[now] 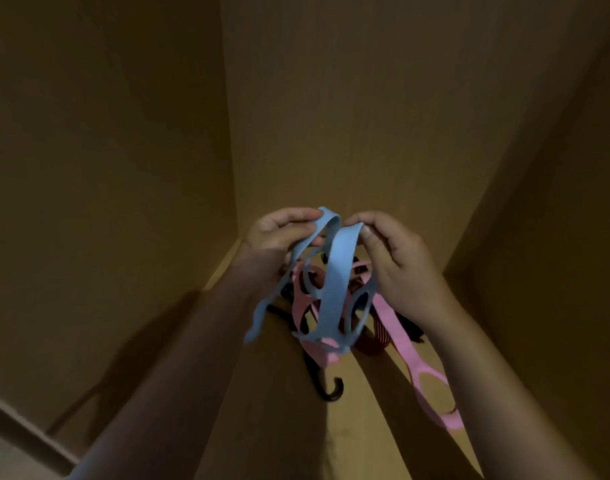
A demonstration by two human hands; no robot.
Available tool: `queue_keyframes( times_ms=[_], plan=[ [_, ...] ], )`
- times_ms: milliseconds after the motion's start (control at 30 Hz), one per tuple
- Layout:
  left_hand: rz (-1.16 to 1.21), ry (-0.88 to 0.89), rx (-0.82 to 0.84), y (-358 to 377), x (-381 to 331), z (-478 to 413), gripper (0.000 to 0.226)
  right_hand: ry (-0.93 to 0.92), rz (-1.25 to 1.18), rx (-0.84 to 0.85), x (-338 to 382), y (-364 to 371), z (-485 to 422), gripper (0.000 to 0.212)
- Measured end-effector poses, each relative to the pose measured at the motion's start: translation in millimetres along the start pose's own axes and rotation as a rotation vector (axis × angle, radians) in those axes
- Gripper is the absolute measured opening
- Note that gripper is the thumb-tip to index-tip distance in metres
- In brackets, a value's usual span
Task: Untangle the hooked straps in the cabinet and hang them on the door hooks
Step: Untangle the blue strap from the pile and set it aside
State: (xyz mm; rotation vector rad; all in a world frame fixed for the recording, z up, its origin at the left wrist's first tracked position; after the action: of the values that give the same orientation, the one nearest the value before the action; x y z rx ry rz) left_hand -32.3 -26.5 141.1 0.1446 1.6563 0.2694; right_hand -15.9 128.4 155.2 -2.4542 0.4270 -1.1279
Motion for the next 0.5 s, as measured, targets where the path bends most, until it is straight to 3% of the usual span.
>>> queue_keyframes(
  times_ms=[200,500],
  plan=[
    [-0.265,0.145,0.157,26.0,-30.2,-6.2,0.013,-0.118,0.002,-0.101,10.6,-5.3,-19.6,0.021],
    [0.011,-0.020,0.148,38.2,-9.6,-8.0,0.022,-0.013,-0.012,-0.141,-0.8,-10.3,-20.6,0.028]
  ],
)
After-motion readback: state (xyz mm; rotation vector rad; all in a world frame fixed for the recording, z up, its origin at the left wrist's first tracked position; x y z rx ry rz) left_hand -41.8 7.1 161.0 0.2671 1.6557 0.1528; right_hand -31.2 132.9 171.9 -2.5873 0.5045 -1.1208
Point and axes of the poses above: each hand's wrist, its own z-axis away from the middle knuckle, its own y-axis out of the palm, x = y × z, the point moved 2 cm from there along -z, towards the middle knuckle, and after that the axes turned 5 degrees about -x, right-handed, at the moved point
